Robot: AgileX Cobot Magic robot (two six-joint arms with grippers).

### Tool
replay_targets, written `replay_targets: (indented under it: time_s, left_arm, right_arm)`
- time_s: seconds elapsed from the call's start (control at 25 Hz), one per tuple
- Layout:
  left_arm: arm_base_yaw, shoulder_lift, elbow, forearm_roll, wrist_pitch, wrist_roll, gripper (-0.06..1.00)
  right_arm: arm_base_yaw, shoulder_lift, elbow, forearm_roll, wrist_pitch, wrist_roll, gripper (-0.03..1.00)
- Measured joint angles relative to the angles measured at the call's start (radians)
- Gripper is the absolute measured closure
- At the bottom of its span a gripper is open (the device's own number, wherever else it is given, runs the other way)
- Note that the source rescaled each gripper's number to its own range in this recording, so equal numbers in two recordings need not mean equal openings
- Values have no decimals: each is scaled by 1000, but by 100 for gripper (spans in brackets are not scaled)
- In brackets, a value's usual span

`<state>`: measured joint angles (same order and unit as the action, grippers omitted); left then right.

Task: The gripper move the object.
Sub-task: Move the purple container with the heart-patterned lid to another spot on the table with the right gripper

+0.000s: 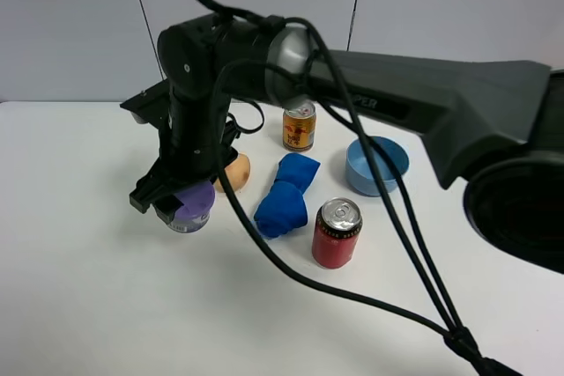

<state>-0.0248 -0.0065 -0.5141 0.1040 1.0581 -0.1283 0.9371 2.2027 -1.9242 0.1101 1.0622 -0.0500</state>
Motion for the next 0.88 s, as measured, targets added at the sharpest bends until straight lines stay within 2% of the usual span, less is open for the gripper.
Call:
replay_targets:
  time_s: [0.4,0.88]
  left_arm:
    - [0,0,0,0,0,0,-6]
    - [0,0,0,0,0,0,-6]
  right_arm:
    - [2,115,0,-19,-109,0,96]
    - [2,166,0,-64,-112,-1,96]
